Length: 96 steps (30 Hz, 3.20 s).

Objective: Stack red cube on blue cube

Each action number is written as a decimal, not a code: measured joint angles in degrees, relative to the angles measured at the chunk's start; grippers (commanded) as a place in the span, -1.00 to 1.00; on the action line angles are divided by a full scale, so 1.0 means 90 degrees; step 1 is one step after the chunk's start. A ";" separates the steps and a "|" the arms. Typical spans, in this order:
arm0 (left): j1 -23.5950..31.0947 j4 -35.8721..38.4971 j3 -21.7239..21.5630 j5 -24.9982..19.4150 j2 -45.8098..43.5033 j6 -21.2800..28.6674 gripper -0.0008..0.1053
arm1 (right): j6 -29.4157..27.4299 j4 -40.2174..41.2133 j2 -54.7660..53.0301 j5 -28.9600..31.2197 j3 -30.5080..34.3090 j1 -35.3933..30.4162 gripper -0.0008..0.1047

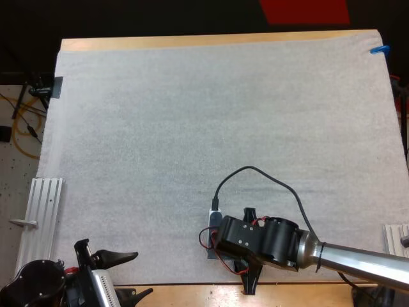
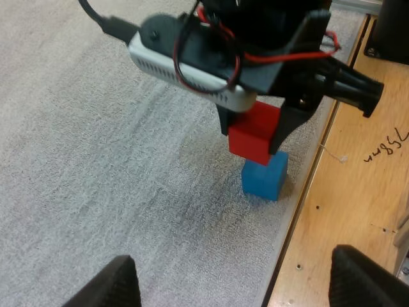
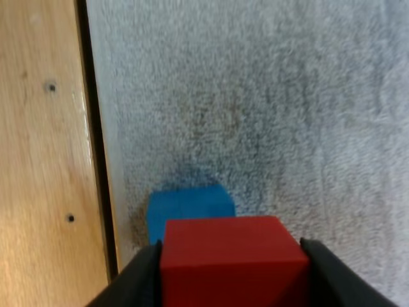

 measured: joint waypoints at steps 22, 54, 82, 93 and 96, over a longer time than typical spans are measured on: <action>0.0000 0.0000 0.0000 0.0000 0.0000 0.0000 0.17 | -0.0057 -0.0751 0.0000 -0.0154 0.0565 0.0000 -0.28; 0.0000 0.0000 0.0000 0.0000 0.0000 0.0000 0.17 | -0.0081 -0.0856 0.0000 -0.0285 0.0782 0.0000 -0.25; 0.0000 -0.0065 0.0000 0.0000 0.0000 0.0000 0.17 | -0.0083 -0.0516 -0.0697 -0.0029 -0.0146 0.0000 0.27; 0.0000 -0.2027 0.0603 -0.0734 0.0058 -0.0985 0.17 | 0.1027 -0.1129 -0.1049 -0.0066 -0.0225 -0.1662 0.27; 0.0000 -0.2502 0.0793 -0.1100 0.0326 -0.1083 0.17 | 0.1122 -0.1363 -0.1049 -0.0066 -0.0225 -0.2302 0.27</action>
